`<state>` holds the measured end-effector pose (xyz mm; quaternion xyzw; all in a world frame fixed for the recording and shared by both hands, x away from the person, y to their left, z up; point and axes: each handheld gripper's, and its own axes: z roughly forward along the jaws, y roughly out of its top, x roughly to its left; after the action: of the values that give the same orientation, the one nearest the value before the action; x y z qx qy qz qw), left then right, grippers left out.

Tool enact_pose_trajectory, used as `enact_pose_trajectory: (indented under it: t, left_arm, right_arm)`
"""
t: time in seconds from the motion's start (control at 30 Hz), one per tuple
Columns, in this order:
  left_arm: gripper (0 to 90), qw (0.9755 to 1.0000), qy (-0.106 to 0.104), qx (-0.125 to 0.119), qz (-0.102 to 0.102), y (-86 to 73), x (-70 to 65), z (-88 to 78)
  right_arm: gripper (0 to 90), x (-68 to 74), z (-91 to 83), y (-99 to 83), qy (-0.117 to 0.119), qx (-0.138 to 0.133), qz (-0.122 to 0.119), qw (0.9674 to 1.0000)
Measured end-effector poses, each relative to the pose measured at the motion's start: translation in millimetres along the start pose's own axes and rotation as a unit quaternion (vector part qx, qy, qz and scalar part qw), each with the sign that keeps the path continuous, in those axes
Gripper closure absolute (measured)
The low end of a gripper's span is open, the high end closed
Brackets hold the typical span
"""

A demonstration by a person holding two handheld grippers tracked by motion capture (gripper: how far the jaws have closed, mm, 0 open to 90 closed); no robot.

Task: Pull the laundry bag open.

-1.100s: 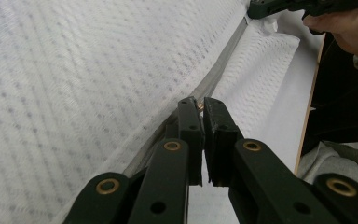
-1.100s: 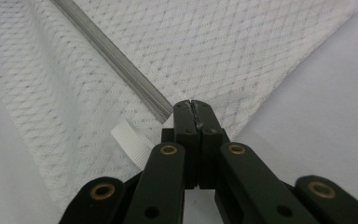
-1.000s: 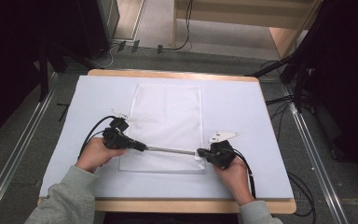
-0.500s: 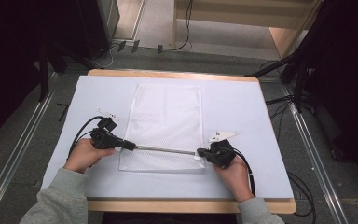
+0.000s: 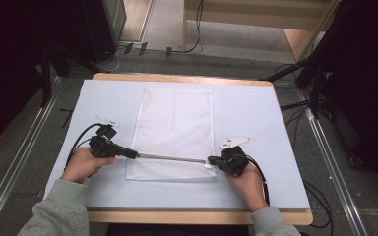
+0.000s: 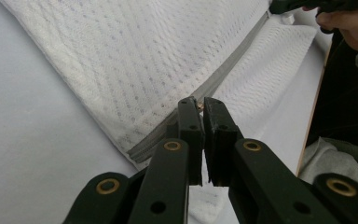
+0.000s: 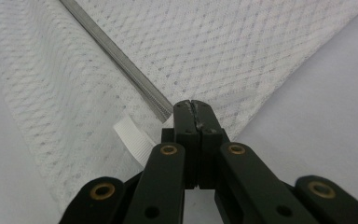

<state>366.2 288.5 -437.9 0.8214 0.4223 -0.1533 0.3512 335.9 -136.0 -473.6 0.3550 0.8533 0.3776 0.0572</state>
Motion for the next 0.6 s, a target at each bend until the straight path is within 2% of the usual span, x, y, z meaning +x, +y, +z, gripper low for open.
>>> enact_pose_trajectory:
  t: [0.23,0.4,0.47,0.5,0.6]
  left_arm:
    - [87.9,0.9998,0.008,-0.010,-0.015,-14.2,9.7,-16.9]
    - [87.9,0.9997,0.008,-0.016,-0.016,-17.4,10.3,-19.3]
    - [87.9,0.9998,0.011,-0.010,-0.015,-18.0,10.4,-18.5]
    - [87.9,0.9996,0.021,-0.007,-0.015,-18.4,10.5,-18.6]
    - [87.8,0.9993,0.026,-0.009,-0.024,-20.5,11.9,-19.9]
  right_arm:
    - [90.0,-1.3,0.4,0.5,0.005,0.001,0.000,1.0000]
    - [90.0,-1.5,0.7,1.4,0.005,0.003,-0.001,1.0000]
    - [90.0,-1.5,0.8,1.8,0.005,0.004,0.000,1.0000]
    - [90.0,-1.7,0.9,2.1,0.007,0.005,-0.002,1.0000]
    - [90.0,-1.7,1.3,2.9,0.007,0.006,-0.002,1.0000]
